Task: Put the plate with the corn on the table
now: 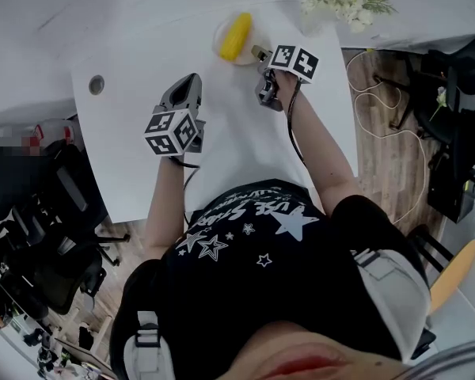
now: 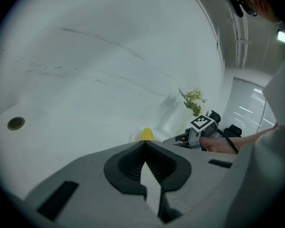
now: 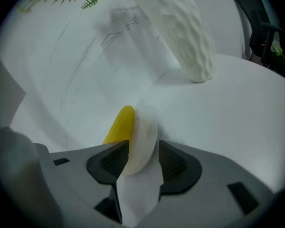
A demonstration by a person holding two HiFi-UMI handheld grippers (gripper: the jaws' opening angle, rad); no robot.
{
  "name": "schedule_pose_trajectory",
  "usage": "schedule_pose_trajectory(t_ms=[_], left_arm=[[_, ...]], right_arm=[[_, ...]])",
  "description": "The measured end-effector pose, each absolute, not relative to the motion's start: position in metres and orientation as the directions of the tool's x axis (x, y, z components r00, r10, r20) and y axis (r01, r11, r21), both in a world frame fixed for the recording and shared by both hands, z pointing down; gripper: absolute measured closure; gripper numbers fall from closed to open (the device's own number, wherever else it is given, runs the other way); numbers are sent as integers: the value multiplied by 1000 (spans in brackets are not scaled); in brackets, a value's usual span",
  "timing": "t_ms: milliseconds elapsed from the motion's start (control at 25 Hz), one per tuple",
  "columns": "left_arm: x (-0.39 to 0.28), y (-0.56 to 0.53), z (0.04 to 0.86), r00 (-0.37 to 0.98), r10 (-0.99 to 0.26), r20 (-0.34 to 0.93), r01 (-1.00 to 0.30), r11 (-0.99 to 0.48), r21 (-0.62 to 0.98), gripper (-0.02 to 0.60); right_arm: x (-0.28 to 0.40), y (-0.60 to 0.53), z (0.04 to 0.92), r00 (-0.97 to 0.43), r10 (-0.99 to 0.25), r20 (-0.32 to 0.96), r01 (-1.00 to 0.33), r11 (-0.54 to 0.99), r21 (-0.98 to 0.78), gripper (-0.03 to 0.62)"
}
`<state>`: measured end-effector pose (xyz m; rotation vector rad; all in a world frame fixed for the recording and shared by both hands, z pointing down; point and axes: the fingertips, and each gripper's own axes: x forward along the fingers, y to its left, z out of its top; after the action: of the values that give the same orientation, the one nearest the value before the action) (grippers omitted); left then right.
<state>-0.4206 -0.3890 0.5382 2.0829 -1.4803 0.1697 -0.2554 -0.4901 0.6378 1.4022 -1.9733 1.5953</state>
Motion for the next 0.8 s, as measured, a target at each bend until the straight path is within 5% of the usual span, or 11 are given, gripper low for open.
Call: schedule_pose_trajectory(t_ms=[320,800], left_arm=[[-419,-367,516,355,-848,393,-908,-213,360,575],[-406,-309,476,276,-899,339,-928,-158,337,575]], right_arm=[[-237,-470,610,-524,-560,642,-783,21,-621,402],[-233,-427,547,-618,-554,558,-769,277,-576,523]])
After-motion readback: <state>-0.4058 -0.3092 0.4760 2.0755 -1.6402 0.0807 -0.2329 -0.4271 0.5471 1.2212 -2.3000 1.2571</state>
